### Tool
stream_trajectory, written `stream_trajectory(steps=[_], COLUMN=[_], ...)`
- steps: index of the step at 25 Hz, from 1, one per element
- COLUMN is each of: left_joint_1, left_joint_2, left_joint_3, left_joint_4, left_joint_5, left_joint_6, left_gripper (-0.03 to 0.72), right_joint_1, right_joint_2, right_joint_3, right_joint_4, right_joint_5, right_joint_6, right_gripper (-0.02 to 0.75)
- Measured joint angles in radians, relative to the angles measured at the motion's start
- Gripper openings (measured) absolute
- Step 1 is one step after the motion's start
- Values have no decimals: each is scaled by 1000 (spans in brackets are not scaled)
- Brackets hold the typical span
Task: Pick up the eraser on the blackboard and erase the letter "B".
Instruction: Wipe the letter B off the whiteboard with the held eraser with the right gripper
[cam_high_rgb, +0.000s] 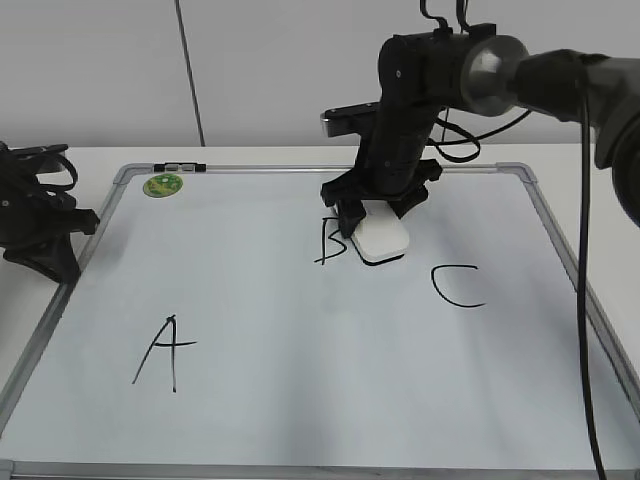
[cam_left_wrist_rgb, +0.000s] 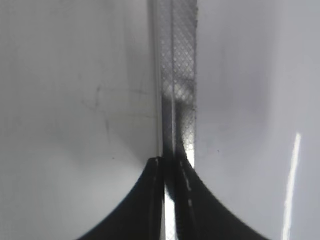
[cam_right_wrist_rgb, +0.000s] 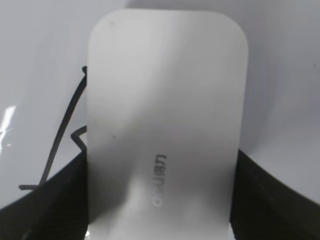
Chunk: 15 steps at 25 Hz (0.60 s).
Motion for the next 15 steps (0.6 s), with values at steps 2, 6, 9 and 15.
stream_trajectory(steps=[2,6,9,15], left_joint_1=[0,0,0,0], left_joint_2=[0,0,0,0], left_joint_3=[0,0,0,0], left_joint_4=[0,0,0,0], left_joint_5=[0,0,0,0], left_joint_6=[0,0,0,0], left_gripper=[11,11,11,11], right_joint_1=[0,1,1,18], right_joint_2=[9,24,30,34], right_joint_3=[-4,-17,-23,-30], right_joint_4=[-5,-11,-11,-21], right_joint_5=[-8,-16,-16,-11], right_joint_6=[0,0,0,0], right_gripper=[554,554,554,554])
